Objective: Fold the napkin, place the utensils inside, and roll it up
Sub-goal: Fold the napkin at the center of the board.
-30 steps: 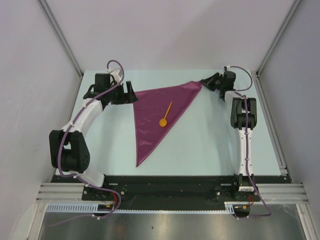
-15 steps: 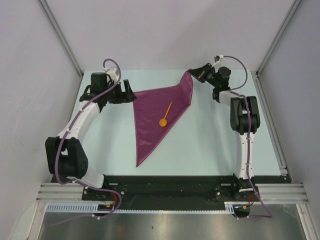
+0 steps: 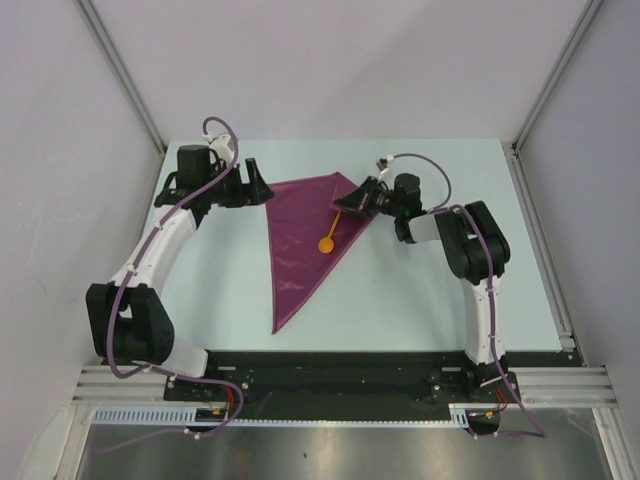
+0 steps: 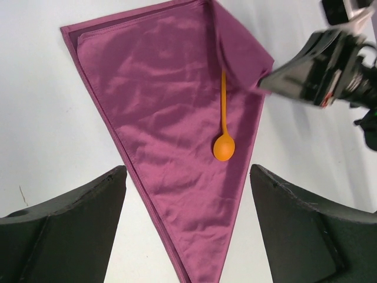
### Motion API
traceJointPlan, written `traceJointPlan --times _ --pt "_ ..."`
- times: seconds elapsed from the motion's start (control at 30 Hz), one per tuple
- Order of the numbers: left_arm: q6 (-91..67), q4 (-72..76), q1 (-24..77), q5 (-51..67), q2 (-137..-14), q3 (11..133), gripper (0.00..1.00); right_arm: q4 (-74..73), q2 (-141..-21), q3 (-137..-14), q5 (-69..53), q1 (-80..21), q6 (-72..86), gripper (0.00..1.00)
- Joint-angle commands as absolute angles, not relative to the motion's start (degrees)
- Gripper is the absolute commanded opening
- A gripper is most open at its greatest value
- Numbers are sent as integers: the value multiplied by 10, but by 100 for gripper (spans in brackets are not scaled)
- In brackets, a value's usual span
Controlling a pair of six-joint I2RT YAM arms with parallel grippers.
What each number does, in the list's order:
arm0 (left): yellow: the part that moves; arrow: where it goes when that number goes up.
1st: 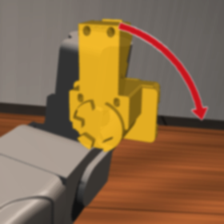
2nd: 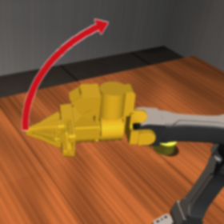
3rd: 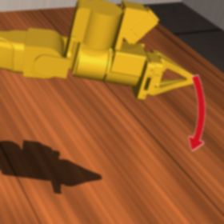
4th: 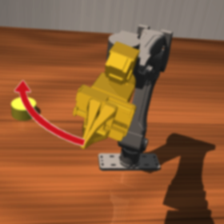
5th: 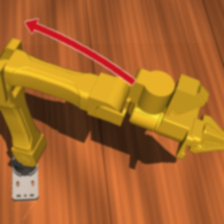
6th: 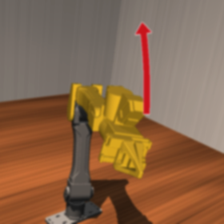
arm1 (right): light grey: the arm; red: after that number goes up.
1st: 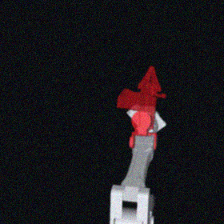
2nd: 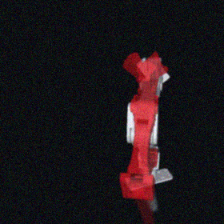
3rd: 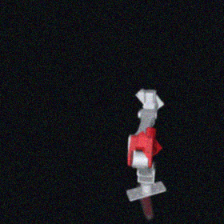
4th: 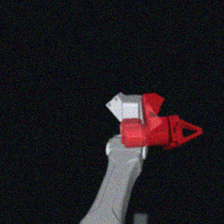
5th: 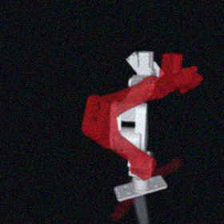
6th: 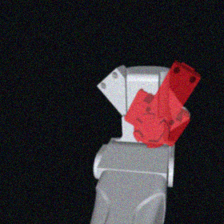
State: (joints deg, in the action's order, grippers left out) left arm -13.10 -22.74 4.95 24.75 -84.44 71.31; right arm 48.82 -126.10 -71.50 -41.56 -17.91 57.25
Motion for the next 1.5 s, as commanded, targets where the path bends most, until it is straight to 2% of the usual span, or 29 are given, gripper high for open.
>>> traceJointPlan --times 0.0,0.5,0.83,0.87,0.93,0.97,1.0,1.13,1.27,1.47 --pt "-141 -206 45 272 -809 709 90 542 -1210 -684 -435 -211 583 0" --pt "-142 -205 44 282 -804 708 90 574 -1183 -578 -434 -257 599 0" --pt "-145 -203 44 287 -809 707 91 565 -1184 -565 -431 -272 583 0" --pt "-145 -203 45 287 -809 706 91 563 -1183 -564 -432 -275 577 2" --pt "-145 -204 44 287 -810 707 91 552 -1180 -563 -433 -278 570 14" --pt "-144 -204 44 286 -810 707 91 549 -1173 -561 -435 -278 563 22" --pt "-144 -204 45 284 -810 707 90 542 -1170 -559 -438 -280 556 34" --pt "-143 -206 45 280 -810 707 91 498 -1133 -552 -441 -287 506 50" --pt "-143 -207 45 274 -807 707 91 383 -1066 -557 -425 -300 399 53" --pt "-142 -207 44 265 -800 707 91 86 -983 -631 -331 -374 145 54"
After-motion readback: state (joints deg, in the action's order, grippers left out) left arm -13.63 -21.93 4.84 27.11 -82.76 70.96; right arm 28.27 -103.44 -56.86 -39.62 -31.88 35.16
